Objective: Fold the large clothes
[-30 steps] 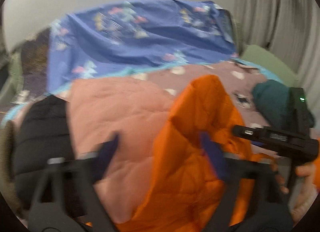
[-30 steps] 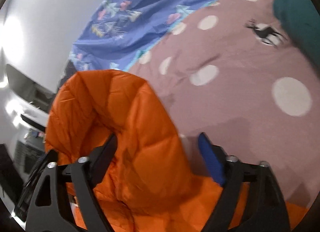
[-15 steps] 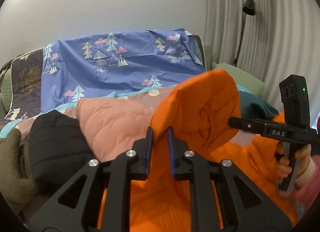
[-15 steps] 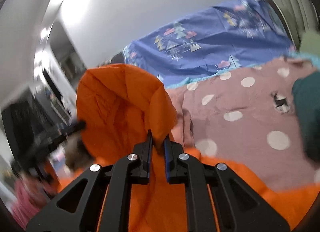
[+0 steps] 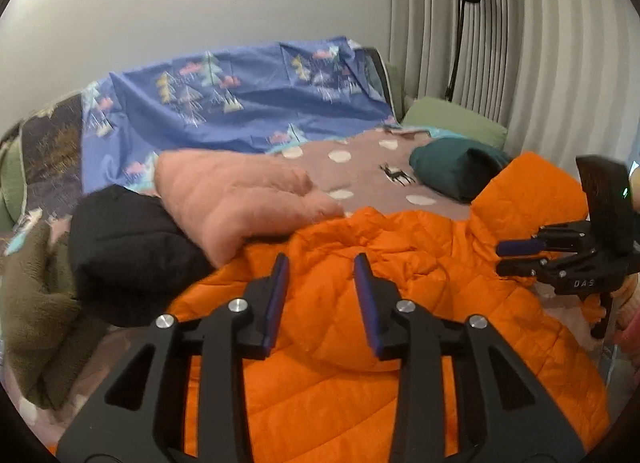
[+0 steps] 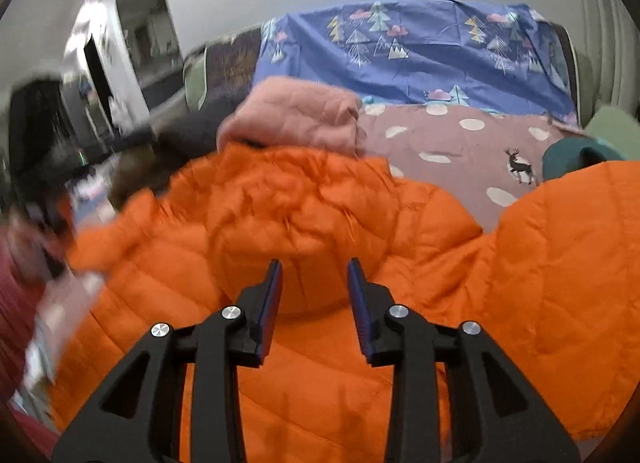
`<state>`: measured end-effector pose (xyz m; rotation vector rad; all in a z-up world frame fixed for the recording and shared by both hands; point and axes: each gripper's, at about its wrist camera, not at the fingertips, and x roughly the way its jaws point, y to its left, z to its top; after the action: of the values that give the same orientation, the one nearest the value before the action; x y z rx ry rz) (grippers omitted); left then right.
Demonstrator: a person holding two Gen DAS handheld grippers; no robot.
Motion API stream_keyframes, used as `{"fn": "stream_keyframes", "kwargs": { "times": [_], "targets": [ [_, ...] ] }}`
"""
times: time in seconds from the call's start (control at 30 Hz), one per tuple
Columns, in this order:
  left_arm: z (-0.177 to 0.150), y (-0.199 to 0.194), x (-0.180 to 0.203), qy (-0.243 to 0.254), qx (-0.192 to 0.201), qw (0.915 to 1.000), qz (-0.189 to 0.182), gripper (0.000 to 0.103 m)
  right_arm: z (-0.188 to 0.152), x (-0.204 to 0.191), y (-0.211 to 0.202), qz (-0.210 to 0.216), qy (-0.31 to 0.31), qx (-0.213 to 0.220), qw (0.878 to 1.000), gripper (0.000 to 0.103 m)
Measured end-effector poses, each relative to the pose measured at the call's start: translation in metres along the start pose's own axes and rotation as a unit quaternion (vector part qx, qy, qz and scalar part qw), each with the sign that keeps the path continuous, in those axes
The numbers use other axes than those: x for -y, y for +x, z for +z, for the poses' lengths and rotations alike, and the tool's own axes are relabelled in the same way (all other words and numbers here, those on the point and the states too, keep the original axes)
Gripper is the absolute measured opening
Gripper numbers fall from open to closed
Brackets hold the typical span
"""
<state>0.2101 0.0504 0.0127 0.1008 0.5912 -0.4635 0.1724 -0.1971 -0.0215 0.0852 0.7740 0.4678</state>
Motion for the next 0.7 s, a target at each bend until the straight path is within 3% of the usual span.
{"fn": "stream_keyframes", "kwargs": {
  "times": [0.17,0.27,0.37,0.5,0.63,0.67,0.7],
  "targets": [
    [-0.010,0.061,0.030,0.016,-0.046,0.9988,-0.009,0.034,-0.004,-0.008,0.056,0.001,0.052,-0.049,0.997,0.031],
    [-0.031,0.101,0.032,0.034,-0.100,0.9938,0.035,0.036,-0.023,-0.013,0.102,0.038,0.086,-0.116,0.989,0.027],
    [-0.062,0.129,0.018,0.057,-0.154,0.9822,0.092,0.036,-0.033,-0.029,0.112,0.049,0.055,-0.125,0.989,0.027],
    [-0.076,0.118,0.006,0.045,-0.142,0.9858,0.077,0.036,-0.022,-0.037,0.090,0.030,0.022,-0.113,0.993,0.027],
    [-0.071,0.105,0.006,0.030,-0.133,0.9880,0.073,0.047,-0.007,-0.032,0.070,0.011,0.022,-0.064,0.998,0.027],
    [-0.070,0.099,0.006,0.023,-0.129,0.9889,0.072,0.049,-0.008,-0.030,0.073,0.007,0.028,-0.067,0.997,0.028],
    [-0.069,0.092,0.006,0.013,-0.125,0.9893,0.074,0.058,-0.011,-0.029,0.080,0.002,0.033,-0.078,0.996,0.028]
  ]
}}
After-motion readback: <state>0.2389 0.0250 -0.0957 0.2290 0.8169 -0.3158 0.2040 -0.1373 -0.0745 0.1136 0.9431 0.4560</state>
